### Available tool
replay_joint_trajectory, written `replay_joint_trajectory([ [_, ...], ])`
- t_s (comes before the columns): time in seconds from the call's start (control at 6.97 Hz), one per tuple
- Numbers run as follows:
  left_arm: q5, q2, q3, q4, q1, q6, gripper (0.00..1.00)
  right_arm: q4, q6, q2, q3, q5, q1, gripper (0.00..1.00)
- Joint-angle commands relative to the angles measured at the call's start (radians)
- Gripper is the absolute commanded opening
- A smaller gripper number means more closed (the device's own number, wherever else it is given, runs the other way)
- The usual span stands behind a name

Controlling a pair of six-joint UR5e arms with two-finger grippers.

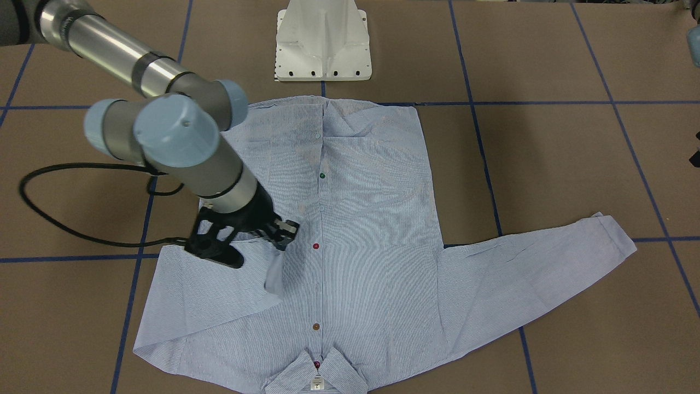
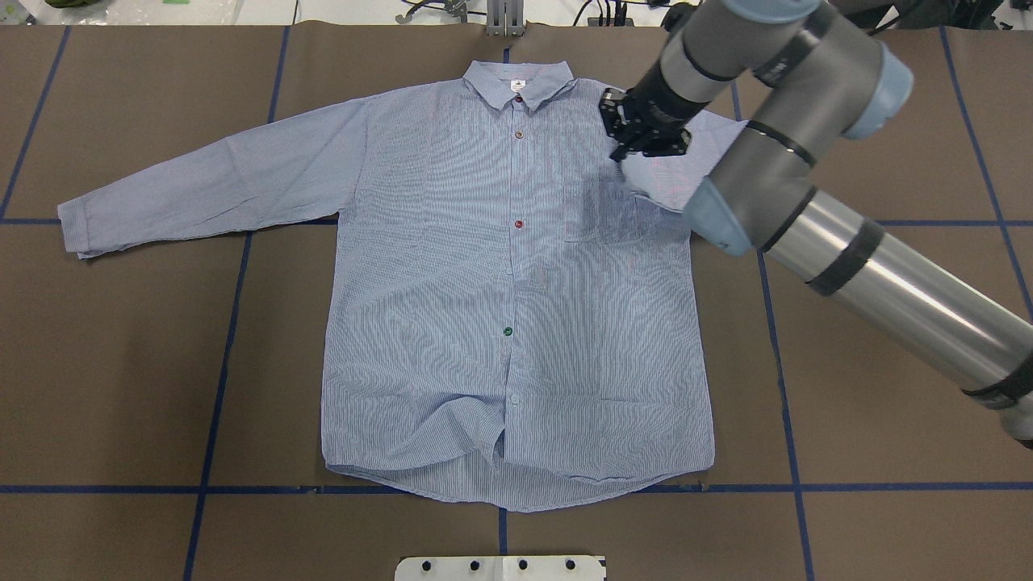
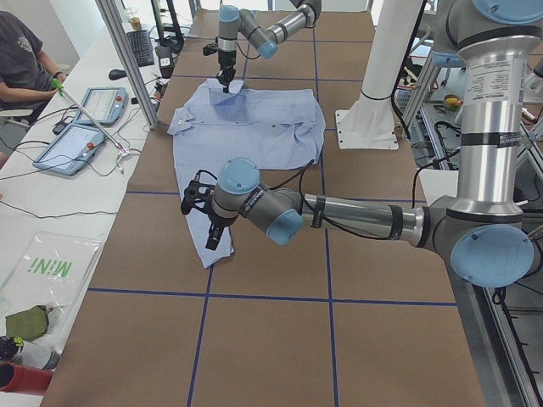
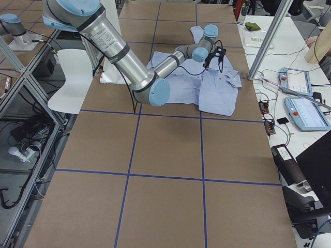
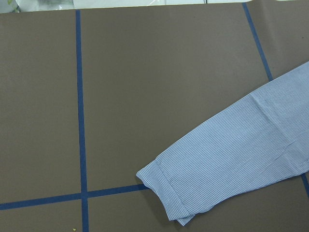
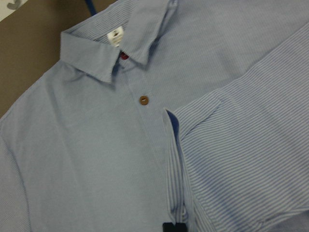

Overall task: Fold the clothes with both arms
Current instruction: 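Lift the cuff with the right gripper and fold the sleeve across toward the collar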

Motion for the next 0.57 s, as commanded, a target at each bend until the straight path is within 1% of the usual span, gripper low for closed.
replay_joint_trajectory([
  [0.0, 0.000, 0.000, 0.001, 0.001, 0.001, 0.000, 0.99, 0.008, 0.037, 0.142, -0.111, -0.122, -0.084, 0.00],
  [0.14, 0.000, 0.000, 0.001, -0.001, 0.001, 0.002, 0.99, 0.018, 0.058, 0.185, -0.149, -0.142, -0.098, 0.00],
  [0.43, 0.001, 0.000, 0.001, -0.001, 0.016, 0.002, 0.99, 0.110, 0.100, 0.201, -0.220, -0.192, -0.121, 0.00],
])
